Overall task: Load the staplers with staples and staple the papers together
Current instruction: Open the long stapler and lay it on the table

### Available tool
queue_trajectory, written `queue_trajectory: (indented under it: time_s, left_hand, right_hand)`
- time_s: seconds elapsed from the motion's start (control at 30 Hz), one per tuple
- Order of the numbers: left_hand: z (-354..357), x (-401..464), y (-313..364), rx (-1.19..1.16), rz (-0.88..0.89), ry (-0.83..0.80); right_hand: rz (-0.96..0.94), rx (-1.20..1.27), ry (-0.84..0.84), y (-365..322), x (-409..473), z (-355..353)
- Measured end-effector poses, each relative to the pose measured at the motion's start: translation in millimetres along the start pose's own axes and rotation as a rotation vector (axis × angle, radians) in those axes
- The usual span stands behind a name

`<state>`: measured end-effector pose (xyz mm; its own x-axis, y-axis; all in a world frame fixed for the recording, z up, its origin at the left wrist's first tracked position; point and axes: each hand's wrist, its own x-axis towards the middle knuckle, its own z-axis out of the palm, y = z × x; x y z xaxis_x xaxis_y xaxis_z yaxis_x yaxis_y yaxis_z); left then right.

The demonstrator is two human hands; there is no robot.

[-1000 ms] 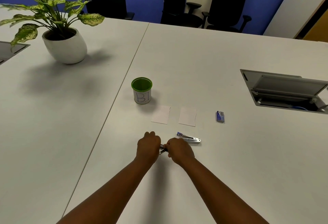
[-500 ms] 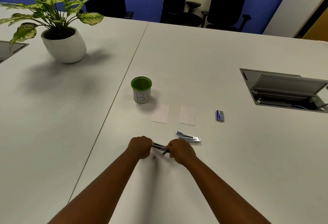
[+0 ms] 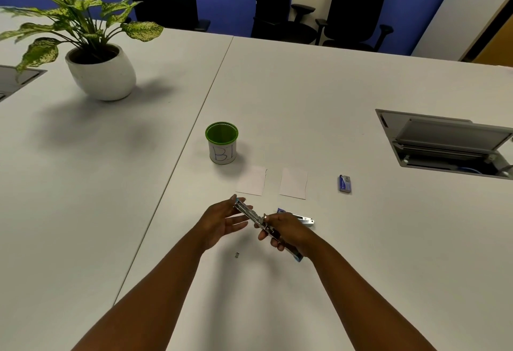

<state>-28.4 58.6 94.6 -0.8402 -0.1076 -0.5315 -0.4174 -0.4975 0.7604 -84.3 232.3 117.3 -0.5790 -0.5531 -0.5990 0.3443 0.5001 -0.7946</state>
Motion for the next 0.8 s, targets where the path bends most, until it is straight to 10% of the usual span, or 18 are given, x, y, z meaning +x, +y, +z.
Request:
queue_trajectory:
  time_s: [0.27, 0.47, 0.8]
  left_hand:
    - [-4, 1, -1, -0.047, 0.081, 0.1]
    - [-15, 6, -10, -0.144, 0.082, 0.23]
    - [-41, 31, -18, 0.187, 0.041, 0.469]
  right_hand:
    - [-0.064, 0.079, -0.042, -2, -4, -4]
    - [-0.216, -0.604, 0.317, 16, 15, -3]
    - [-0.268, -0.787, 0.381, 28, 48, 7]
